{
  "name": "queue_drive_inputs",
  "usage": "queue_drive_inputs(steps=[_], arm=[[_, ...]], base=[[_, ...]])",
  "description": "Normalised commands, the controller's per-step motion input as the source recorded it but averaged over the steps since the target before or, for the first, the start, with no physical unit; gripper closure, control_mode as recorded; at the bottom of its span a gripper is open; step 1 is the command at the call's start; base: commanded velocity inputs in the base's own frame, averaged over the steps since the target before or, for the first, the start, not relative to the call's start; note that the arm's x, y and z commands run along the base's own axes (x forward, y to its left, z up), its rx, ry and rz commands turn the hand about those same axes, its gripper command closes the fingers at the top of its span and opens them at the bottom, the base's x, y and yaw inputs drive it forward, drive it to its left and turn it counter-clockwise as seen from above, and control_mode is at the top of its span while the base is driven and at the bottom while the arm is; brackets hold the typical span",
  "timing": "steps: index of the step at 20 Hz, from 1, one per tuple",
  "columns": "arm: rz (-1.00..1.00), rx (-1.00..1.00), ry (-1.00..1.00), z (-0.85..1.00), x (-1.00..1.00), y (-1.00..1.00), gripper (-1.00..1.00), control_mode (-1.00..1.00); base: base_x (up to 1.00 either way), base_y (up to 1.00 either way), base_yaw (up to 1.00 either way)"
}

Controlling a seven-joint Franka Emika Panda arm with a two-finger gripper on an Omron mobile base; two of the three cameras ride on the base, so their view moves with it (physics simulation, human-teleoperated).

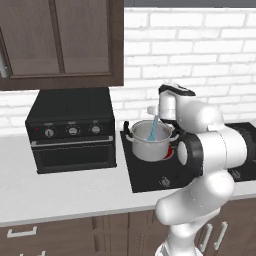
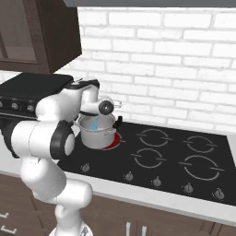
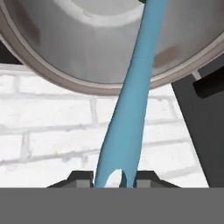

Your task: Put the broccoli and lemon in the pot. Retrieve the spatula and lightly stir the vegetables in the pot.

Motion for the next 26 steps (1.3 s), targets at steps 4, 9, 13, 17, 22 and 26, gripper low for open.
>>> queue_drive_inputs(steps=[4,9,13,17,22,26], arm=[[0.24,0.00,-0.15,-1.00,0.01,-0.06,1.00,-1.00],[0.16,-0.03,-0.34,-0.80,0.00,-0.09,1.00,-1.00],[0.01,-0.30,-0.46,-0.41,-0.15,-0.16,1.00,-1.00],[0.00,-0.43,-0.50,-0.24,-0.17,0.00,1.00,-1.00],[0.00,-0.44,-0.39,-0.19,-0.02,0.07,1.00,-1.00],[0.00,-0.40,-0.23,-0.51,0.00,0.25,1.00,-1.00]], base=[[0.00,0.00,0.00],[0.00,0.00,0.00],[0.00,0.00,0.00],[0.00,0.00,0.00],[0.00,0.00,0.00],[0.00,0.00,0.00]])
